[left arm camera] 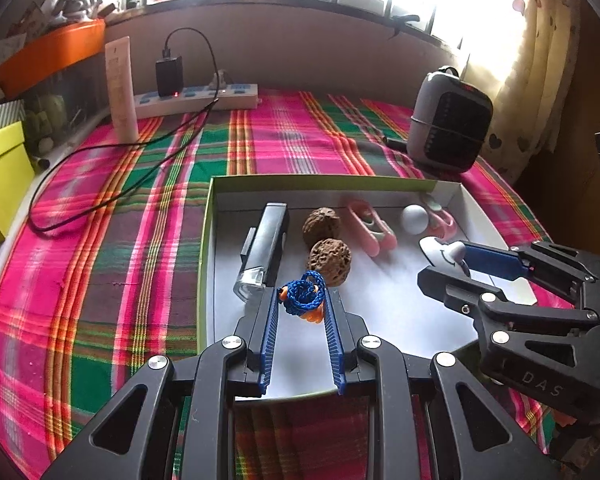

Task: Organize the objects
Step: 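Carry the blue cord with the left tool while the right tool carries the dome toy, then open the left tool to drop the cord while the right tool releases the toy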

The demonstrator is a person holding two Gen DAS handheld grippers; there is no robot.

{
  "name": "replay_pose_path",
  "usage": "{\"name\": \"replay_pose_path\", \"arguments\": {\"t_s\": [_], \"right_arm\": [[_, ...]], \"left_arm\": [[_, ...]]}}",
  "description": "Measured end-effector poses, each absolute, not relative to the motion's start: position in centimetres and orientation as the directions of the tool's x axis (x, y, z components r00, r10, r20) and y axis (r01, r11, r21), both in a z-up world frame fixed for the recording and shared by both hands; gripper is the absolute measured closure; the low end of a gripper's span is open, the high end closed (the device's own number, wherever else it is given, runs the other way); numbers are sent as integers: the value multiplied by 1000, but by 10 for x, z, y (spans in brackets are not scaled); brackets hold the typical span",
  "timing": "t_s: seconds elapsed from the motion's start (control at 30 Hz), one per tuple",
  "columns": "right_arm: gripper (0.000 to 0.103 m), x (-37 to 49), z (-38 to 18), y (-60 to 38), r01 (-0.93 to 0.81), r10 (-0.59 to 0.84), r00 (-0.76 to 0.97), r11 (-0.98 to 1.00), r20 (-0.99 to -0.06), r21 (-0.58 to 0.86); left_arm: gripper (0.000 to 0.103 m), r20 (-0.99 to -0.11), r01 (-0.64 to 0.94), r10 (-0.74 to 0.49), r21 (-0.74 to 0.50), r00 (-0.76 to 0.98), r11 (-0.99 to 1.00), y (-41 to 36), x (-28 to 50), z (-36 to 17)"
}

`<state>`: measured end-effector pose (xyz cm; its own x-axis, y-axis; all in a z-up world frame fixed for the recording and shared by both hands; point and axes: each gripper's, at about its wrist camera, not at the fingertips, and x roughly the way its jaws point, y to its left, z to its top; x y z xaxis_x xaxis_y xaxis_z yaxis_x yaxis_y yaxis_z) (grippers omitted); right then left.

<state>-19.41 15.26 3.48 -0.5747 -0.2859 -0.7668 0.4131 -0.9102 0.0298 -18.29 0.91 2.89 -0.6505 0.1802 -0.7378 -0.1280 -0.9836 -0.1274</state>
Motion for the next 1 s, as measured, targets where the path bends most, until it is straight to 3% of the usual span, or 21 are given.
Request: {"name": "replay_pose_path", "arguments": {"t_s": [1.0], "right_arm": [[62, -209, 15, 133, 438, -265, -522, -899, -810, 11]], "left_arm": [[82, -735, -145, 154, -77, -661, -986, 14, -189, 20]]}}
